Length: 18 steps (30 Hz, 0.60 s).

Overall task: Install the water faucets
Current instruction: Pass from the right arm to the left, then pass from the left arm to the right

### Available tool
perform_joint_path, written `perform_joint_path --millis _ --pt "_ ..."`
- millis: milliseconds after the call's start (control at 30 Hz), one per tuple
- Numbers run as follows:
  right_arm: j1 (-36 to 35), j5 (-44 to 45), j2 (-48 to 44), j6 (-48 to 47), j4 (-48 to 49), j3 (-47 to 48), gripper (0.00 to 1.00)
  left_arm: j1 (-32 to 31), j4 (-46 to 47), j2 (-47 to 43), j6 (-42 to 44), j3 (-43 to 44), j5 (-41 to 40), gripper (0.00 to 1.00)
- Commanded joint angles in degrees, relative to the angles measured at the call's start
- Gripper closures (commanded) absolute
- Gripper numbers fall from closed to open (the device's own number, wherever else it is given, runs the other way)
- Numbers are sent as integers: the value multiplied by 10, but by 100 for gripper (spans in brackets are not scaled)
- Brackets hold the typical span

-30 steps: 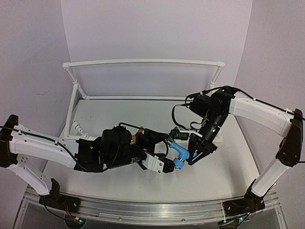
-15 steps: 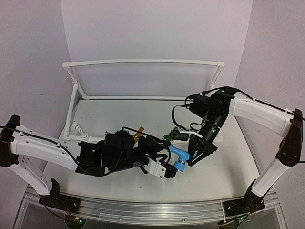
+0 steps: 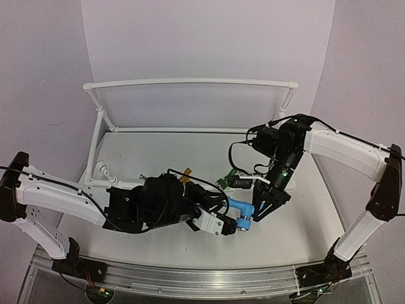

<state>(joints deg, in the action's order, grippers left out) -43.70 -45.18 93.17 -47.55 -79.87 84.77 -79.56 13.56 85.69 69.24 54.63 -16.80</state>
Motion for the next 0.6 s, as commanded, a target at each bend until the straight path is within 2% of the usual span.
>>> perform_joint_path --millis 0,100,167,233,267,400,467,567 --pt "11 43 -55 -7 39 53 82 10 -29 -33 -147 42 69 100" --pt "43 90 -104 4 98 74 65 32 -55 -59 -230 41 118 100" --pt "53 124 -151 14 154 81 48 50 -62 -73 -290 39 155 100" --pt "54 138 -187 -3 187 86 11 77 -62 -88 -364 35 220 100" --pt "54 136 -189 -18 174 102 3 94 -57 -95 -397 32 257 100" --pt "53 113 -189 -66 125 134 2 149 -7 -119 -502 4 366 100" --pt "52 83 -204 -110 105 133 2 164 7 -123 -531 2 407 100" --pt "52 54 -221 -111 117 132 2 179 9 -124 -572 8 458 100"
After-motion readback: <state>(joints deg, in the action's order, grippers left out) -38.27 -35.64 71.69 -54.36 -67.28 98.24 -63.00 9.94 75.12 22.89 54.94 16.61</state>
